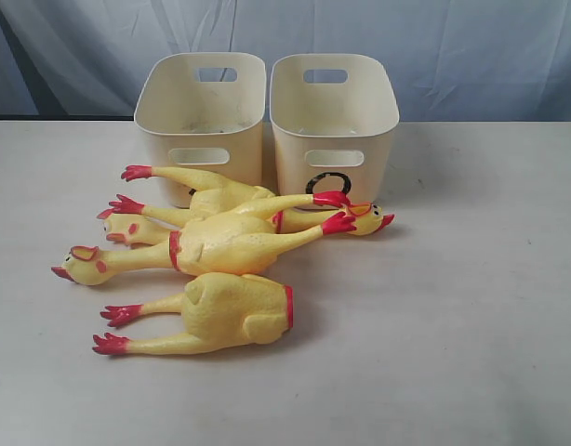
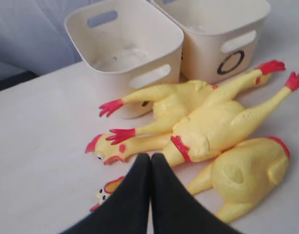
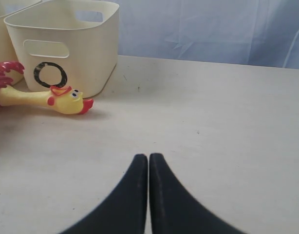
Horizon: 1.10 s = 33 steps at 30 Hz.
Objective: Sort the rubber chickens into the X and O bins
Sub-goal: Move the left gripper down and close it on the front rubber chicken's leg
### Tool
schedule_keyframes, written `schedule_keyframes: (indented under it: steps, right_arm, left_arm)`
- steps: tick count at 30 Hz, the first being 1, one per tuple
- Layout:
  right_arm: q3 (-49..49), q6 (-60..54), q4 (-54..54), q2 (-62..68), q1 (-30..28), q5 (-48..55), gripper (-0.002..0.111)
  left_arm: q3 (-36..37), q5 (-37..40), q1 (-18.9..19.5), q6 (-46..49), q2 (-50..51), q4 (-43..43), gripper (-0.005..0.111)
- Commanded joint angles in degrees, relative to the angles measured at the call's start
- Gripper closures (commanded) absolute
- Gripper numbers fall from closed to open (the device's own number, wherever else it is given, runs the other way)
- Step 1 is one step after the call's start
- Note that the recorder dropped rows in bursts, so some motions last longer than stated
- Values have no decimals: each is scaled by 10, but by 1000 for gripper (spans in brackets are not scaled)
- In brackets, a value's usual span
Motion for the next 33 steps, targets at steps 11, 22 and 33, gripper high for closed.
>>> schedule_keyframes:
  steps: [11, 22, 33]
  right_arm:
    - [1, -2, 1, -3, 2, -8, 106]
    - [1, -2, 1, -3, 2, -8, 106]
    - [1, -2, 1, -3, 2, -4, 106]
  left_arm:
    - [-4, 74, -26, 342, 131, -105, 107]
    - [-4, 63, -108, 453, 239, -82, 76]
    - [-4, 27, -126, 480, 340, -43, 50]
